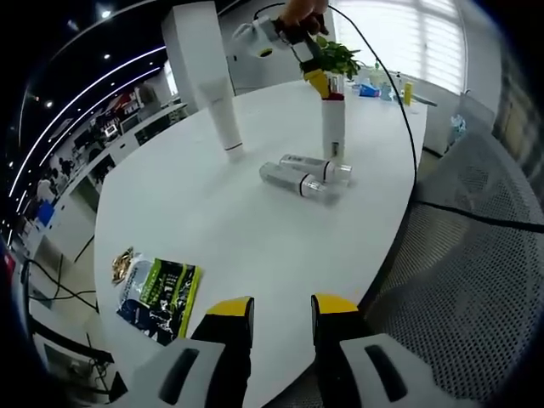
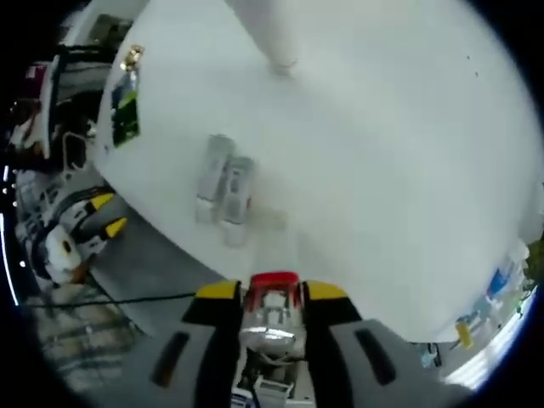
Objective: Arrange the skincare products in the storage area until every visible bottle or jar stands upright without overlapping.
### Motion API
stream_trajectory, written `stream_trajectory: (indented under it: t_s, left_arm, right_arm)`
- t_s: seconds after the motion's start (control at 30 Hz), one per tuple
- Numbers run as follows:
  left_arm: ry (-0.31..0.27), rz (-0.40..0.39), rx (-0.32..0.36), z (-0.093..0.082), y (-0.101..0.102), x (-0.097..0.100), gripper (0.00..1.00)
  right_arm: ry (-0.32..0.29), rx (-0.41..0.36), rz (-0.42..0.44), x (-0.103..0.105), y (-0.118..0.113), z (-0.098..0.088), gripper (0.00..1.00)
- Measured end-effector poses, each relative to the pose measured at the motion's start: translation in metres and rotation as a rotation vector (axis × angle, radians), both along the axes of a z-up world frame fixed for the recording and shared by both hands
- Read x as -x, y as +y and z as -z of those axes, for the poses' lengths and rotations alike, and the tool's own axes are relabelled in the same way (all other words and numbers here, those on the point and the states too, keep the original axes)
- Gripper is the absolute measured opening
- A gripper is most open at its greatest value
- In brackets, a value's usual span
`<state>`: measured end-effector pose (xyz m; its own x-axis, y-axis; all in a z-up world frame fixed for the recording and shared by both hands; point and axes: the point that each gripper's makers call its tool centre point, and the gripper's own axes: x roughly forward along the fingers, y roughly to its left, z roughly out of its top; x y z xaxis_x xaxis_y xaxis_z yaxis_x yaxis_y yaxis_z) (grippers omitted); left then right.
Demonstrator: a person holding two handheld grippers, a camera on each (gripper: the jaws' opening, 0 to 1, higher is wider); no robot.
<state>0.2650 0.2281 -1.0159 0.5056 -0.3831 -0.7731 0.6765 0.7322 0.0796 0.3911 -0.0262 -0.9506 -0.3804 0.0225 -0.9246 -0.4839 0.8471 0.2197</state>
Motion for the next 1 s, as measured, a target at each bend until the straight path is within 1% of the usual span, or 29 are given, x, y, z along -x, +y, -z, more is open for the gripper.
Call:
stream_trajectory:
  t_s: [0.03, 0.13, 0.17, 0.2, 0.23, 0.3, 0.33, 0.4, 0.47, 0.57, 0.63, 0.67, 0.7, 0.77, 0.8, 0.87, 0.9, 0.93, 1.0]
  left_arm:
    - [0.000, 0.004, -0.001, 0.000, -0.001, 0.000, 0.27]
    - [0.005, 0.007, -0.002, 0.001, -0.001, 0.001, 0.27]
    - [0.006, 0.007, -0.003, 0.001, -0.001, 0.001, 0.27]
    - [0.008, 0.010, -0.002, 0.002, -0.001, 0.001, 0.27]
    - [0.010, 0.012, -0.002, 0.002, -0.002, 0.002, 0.27]
    - [0.017, 0.018, -0.006, 0.003, -0.002, 0.003, 0.27]
    - [0.018, 0.021, -0.009, 0.004, -0.003, 0.003, 0.27]
    - [0.023, 0.027, -0.009, 0.004, -0.003, 0.004, 0.27]
    - [0.031, 0.028, -0.008, 0.005, -0.003, 0.005, 0.27]
    - [0.040, 0.036, -0.006, 0.006, -0.004, 0.006, 0.27]
    - [0.050, 0.037, -0.007, 0.008, -0.004, 0.007, 0.27]
    - [0.051, 0.038, -0.006, 0.008, -0.004, 0.007, 0.27]
    - [0.051, 0.039, -0.004, 0.008, -0.005, 0.007, 0.27]
    - [0.049, 0.040, -0.004, 0.008, -0.005, 0.007, 0.26]
    - [0.050, 0.038, -0.005, 0.008, -0.004, 0.006, 0.25]
    - [0.061, 0.041, -0.008, 0.009, -0.005, 0.008, 0.23]
    - [0.062, 0.043, -0.011, 0.010, -0.005, 0.008, 0.23]
    - [0.067, 0.047, -0.016, 0.011, -0.005, 0.009, 0.23]
    - [0.081, 0.046, -0.023, 0.014, -0.004, 0.010, 0.23]
  right_arm:
    - [-0.011, -0.012, 0.006, -0.001, 0.002, 0.000, 0.26]
    - [-0.018, -0.041, 0.010, -0.001, 0.009, 0.001, 0.27]
    - [-0.018, -0.047, 0.018, -0.001, 0.011, 0.001, 0.28]
    - [-0.036, -0.074, 0.027, -0.003, 0.017, 0.002, 0.30]
    - [-0.045, -0.082, 0.039, -0.005, 0.019, 0.002, 0.31]
    - [-0.041, -0.093, 0.040, -0.004, 0.021, 0.001, 0.29]
    - [-0.044, -0.096, 0.033, -0.004, 0.021, 0.002, 0.30]
    - [-0.056, -0.108, 0.029, -0.005, 0.020, 0.001, 0.33]
    - [-0.076, -0.125, 0.032, -0.008, 0.021, 0.001, 0.37]
    - [-0.138, -0.186, 0.048, -0.015, 0.027, -0.002, 0.45]
    - [-0.197, -0.242, 0.063, -0.020, 0.030, -0.007, 0.48]
    - [-0.218, -0.267, 0.069, -0.022, 0.032, -0.009, 0.49]
    - [-0.256, -0.313, 0.063, -0.025, 0.035, -0.013, 0.50]
    - [-0.278, -0.335, 0.100, -0.026, 0.036, -0.018, 0.50]
    - [-0.299, -0.358, 0.115, -0.028, 0.037, -0.022, 0.50]
    - [-0.374, -0.457, 0.170, -0.034, 0.047, -0.037, 0.50]
    - [-0.404, -0.495, 0.189, -0.037, 0.051, -0.043, 0.50]
    - [-0.462, -0.551, 0.209, -0.042, 0.056, -0.054, 0.51]
    - [-0.550, -0.604, 0.220, -0.048, 0.059, -0.070, 0.50]
